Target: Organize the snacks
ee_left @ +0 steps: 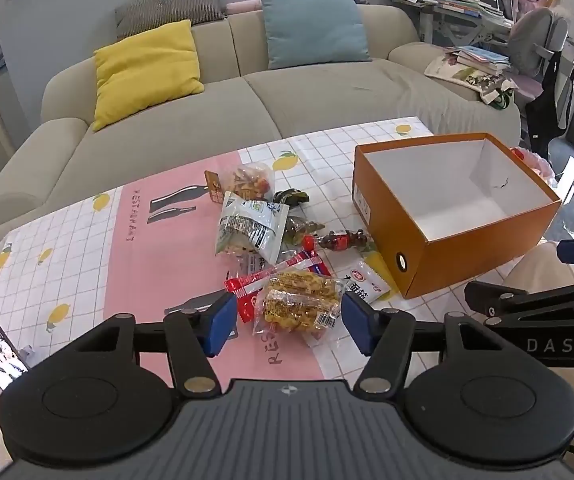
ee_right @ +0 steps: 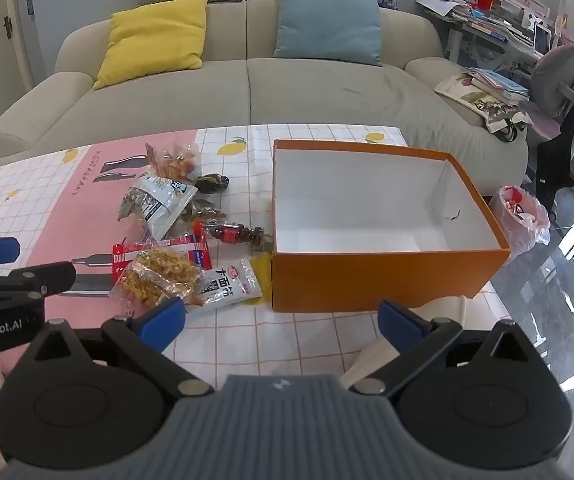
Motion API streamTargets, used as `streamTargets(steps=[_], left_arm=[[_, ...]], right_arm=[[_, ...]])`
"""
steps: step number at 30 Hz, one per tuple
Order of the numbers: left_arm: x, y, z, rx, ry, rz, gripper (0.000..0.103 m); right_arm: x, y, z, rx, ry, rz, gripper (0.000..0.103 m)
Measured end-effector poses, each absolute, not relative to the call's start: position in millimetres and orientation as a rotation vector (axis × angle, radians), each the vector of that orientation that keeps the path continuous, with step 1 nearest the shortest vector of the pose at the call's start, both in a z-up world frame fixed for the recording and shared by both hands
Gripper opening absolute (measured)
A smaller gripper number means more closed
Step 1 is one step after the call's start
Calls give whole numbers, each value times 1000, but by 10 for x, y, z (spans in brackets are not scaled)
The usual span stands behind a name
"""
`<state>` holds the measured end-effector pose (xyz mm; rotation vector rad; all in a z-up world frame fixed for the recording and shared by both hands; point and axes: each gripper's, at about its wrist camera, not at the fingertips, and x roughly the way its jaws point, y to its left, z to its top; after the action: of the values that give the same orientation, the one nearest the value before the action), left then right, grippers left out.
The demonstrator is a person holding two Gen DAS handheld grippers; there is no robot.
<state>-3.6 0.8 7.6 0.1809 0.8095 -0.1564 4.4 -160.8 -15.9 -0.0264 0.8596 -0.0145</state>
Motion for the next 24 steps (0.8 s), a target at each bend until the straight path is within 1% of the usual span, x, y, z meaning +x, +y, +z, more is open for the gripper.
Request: streamTargets(steps=[4, 5, 7, 20, 24], left_arm=[[-44, -2, 90, 174, 797, -161, 66], [-47, -4, 96, 170, 793, -160, 61], [-50, -7, 100, 173, 787, -153, 57], [-26, 38, 104, 158, 786, -133, 57], [-22, 79, 116, 126, 787, -124, 54]], right_arm=[[39, -1605, -156, -31, 856, -14, 100], [37, -1598, -150, -31, 856, -14, 100], [38, -1596, -149, -31, 857, -15, 100], [38, -1595, -147, -33, 857, -13, 100], [39, -1594, -147, -33, 858, -13, 100]])
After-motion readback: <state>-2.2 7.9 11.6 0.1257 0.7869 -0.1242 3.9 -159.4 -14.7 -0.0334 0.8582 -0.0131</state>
